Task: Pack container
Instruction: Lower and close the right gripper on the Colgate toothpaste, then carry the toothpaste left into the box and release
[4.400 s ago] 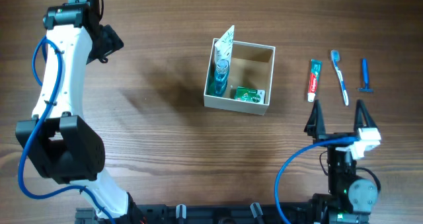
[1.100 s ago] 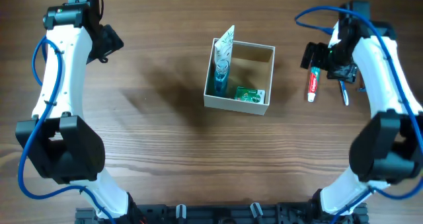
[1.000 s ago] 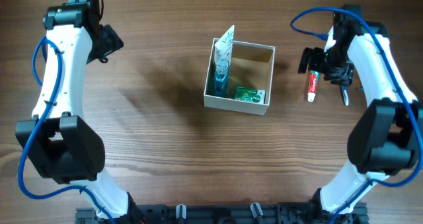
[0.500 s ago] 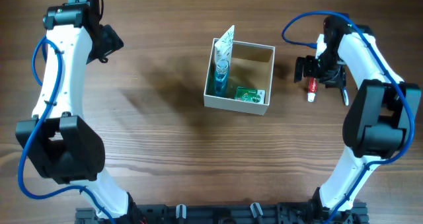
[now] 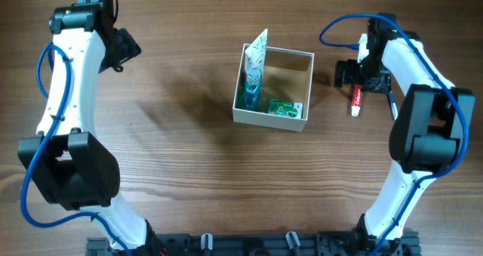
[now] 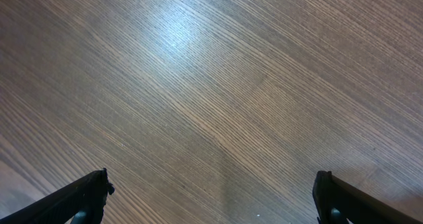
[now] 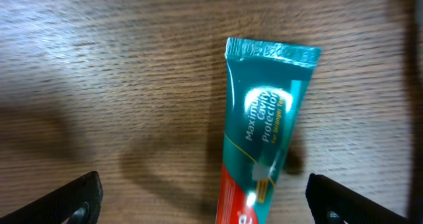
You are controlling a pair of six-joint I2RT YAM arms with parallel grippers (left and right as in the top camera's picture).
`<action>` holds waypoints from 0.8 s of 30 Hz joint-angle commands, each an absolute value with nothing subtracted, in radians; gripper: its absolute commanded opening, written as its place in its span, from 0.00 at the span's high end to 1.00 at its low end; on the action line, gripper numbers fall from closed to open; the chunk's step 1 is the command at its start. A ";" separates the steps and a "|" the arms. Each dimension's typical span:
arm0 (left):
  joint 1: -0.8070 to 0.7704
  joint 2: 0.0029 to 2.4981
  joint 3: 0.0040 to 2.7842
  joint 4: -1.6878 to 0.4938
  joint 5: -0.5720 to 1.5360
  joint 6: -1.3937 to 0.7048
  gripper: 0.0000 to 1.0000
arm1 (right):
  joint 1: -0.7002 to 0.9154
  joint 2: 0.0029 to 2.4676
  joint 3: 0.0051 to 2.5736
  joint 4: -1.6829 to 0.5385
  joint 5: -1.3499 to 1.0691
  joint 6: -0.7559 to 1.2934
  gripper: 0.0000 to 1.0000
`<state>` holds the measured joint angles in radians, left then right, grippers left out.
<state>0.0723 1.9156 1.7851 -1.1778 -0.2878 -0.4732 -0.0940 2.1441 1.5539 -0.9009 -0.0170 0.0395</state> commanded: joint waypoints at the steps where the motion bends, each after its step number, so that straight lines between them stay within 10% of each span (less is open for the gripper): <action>1: 0.076 1.920 1.786 -1.178 -0.297 -0.476 0.00 | -0.091 2.174 1.555 -0.902 0.022 0.057 0.01; 16: 0.076 1.920 1.786 -1.178 -0.297 -0.476 0.00 | -0.093 2.199 1.555 -0.928 0.030 0.083 0.03; 21: 0.076 1.920 1.786 -1.178 -0.297 -0.476 0.00 | -0.093 2.199 1.555 -0.932 0.029 0.116 0.53; 24: 0.076 1.920 1.786 -1.178 -0.297 -0.476 0.00 | -0.093 2.199 1.556 -0.931 0.029 0.139 0.66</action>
